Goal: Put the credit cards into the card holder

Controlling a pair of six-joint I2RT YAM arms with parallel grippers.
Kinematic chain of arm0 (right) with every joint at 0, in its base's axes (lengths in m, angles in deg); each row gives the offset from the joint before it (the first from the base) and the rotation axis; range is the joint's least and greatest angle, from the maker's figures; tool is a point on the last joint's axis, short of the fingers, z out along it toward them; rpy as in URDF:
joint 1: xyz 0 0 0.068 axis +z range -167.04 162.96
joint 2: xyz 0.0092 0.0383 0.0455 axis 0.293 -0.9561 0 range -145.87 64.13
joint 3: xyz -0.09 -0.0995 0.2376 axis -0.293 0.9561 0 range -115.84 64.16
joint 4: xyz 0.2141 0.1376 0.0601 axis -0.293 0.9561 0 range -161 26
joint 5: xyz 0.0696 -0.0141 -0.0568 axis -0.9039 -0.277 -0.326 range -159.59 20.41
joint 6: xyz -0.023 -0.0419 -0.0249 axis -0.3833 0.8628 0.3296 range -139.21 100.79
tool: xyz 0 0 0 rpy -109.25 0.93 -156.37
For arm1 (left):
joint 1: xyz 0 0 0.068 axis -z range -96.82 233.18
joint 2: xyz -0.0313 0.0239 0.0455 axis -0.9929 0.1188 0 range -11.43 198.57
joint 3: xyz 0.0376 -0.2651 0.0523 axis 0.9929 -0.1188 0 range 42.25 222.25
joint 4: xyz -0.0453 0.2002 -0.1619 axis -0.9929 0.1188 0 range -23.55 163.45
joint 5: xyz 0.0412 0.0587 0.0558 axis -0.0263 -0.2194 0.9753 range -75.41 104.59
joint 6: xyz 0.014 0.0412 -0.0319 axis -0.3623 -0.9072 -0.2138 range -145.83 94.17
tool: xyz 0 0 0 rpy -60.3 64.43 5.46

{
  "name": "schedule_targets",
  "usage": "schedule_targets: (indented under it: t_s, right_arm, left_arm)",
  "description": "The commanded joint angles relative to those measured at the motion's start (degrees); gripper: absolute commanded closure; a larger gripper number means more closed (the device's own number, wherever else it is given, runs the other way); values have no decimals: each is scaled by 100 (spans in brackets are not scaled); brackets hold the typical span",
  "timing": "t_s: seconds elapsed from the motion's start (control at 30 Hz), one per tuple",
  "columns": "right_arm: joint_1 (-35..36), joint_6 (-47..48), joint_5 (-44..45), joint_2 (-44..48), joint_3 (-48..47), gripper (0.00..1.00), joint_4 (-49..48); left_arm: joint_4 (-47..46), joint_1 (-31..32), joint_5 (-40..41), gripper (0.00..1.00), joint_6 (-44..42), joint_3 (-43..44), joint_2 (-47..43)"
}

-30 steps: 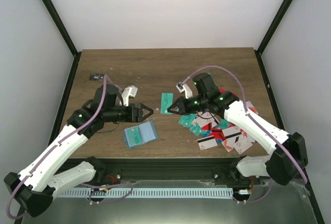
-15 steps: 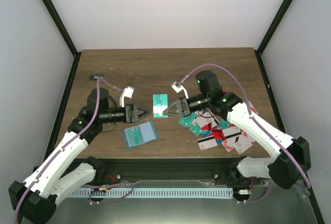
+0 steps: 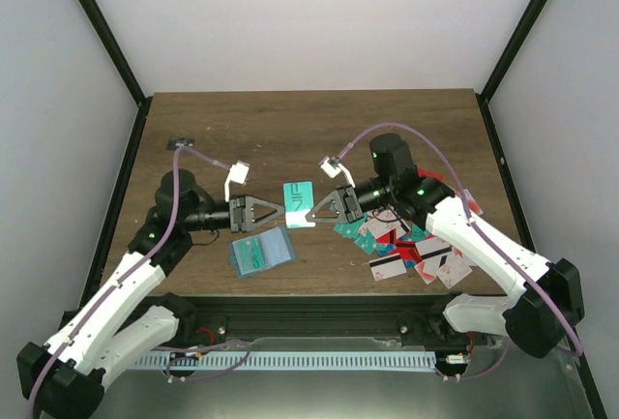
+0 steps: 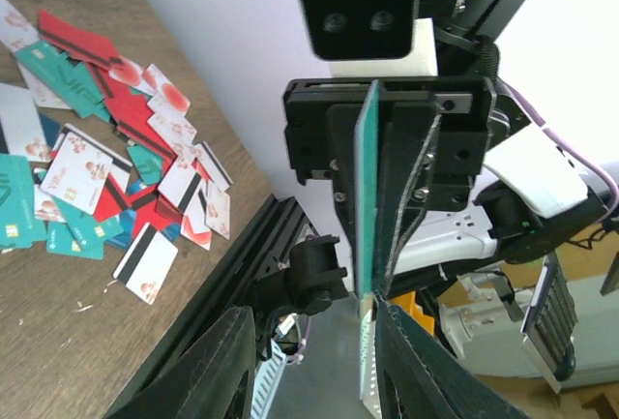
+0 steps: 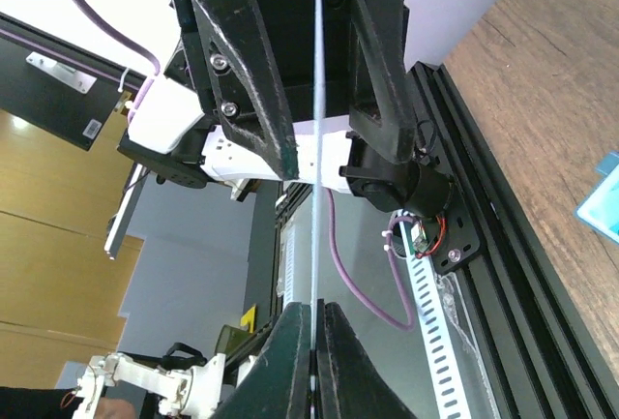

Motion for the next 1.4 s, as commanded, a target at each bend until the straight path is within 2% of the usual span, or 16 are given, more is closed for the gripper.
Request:
schedule_targets:
  t_s: [0.0,0.13,0.37,0.53,0.77,0.87,1.03,1.13,1.23,1.37]
  right_arm:
    - [-28,-87,-257,10,20,99,-209]
    - [-28,-94,-313,-33,21,99,-201]
    - [-15,-77,-435,-113,21,99,-245]
    - [-24,-10,-419,-181,16,99,-236]
    - [-17,127,-452,-291,-44,99,-92]
    - [-19,257,-358,-336,-94,88,84]
    - [-24,513,331,-359,-195,54,576]
    - [-36,529,854,-371,-156,40,796]
    - [-38,348,1392,-318,67,31,746]
    - [-37,-6,1759,-307,462,29,496]
  left_arm:
    - [-724,-23,-401,64,306,-109,66]
    - [-1057,-18,-497,66,467,-134,154]
    - [-1397,23,-514,76,636,-95,438]
    - [-1475,70,-489,91,698,12,601]
    - [-1464,154,-371,96,769,22,680]
    - [-1387,178,-276,96,739,4,680]
    - [-643,167,157,96,460,60,603]
    - [182,150,651,96,179,77,457]
    - [1088,96,1318,96,-40,39,208]
    - [2419,-26,2301,96,-272,5,-44]
